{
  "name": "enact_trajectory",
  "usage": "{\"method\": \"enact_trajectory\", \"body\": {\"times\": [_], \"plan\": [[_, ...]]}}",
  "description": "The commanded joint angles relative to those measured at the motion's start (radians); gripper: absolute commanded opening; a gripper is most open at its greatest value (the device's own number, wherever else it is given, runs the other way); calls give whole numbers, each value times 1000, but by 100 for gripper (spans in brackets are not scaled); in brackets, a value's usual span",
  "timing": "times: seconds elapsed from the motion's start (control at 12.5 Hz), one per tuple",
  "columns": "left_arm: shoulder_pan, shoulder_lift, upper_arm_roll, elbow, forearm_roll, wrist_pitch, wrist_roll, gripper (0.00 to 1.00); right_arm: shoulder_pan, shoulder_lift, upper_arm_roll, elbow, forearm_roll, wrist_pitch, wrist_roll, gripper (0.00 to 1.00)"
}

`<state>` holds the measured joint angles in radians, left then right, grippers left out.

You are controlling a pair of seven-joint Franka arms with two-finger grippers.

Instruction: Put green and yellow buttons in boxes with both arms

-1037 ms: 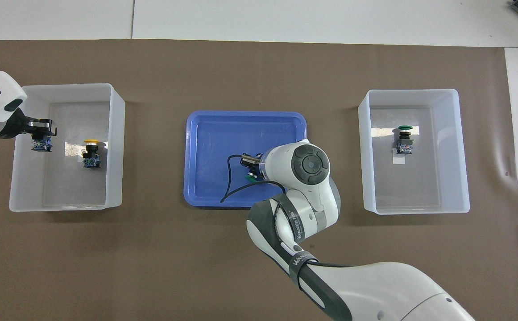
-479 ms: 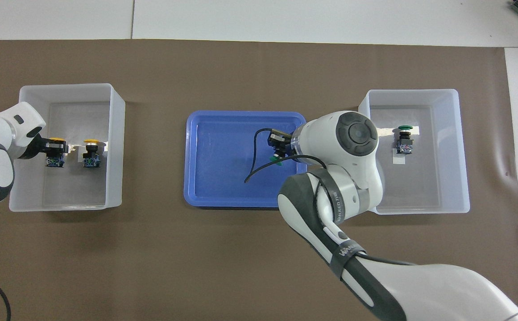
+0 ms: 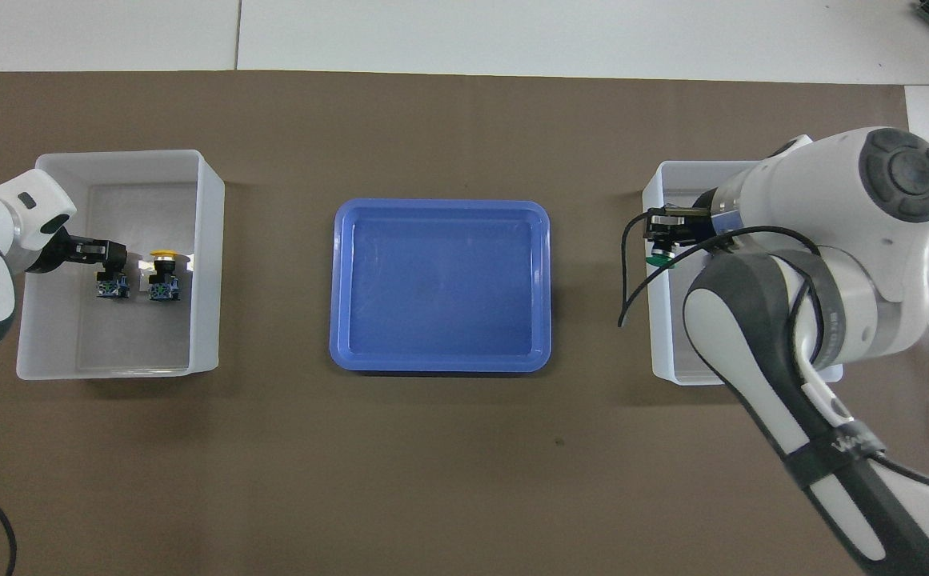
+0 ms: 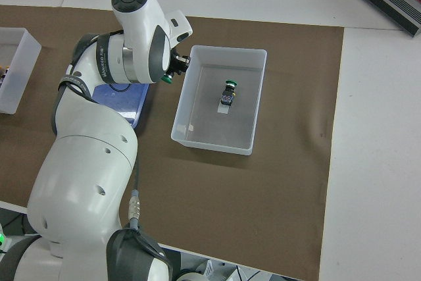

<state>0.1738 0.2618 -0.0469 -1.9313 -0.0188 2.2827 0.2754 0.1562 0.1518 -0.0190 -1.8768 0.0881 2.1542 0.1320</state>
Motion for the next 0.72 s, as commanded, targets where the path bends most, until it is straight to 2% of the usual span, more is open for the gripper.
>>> {"method": "enact_trajectory", "body": {"times": [0.0, 0.32, 0.48, 0.56, 0.64], "plan": [[-5, 5, -1, 186, 5, -232, 2, 68, -84, -28, 13, -100, -13, 16, -260, 0], [-16, -6, -11, 426, 5, -599, -31, 67, -107, -26, 13, -220, -13, 71, -449, 0], [-62, -15, -11, 474, 8, -724, -131, 67, -104, -17, 13, -268, -13, 157, -456, 2], [-91, -45, -11, 474, 8, -741, -155, 67, -106, -5, 13, -286, -13, 189, -453, 10], [-111, -79, -11, 474, 10, -747, -162, 68, -107, 0, 13, -306, -13, 222, -454, 25]]}}
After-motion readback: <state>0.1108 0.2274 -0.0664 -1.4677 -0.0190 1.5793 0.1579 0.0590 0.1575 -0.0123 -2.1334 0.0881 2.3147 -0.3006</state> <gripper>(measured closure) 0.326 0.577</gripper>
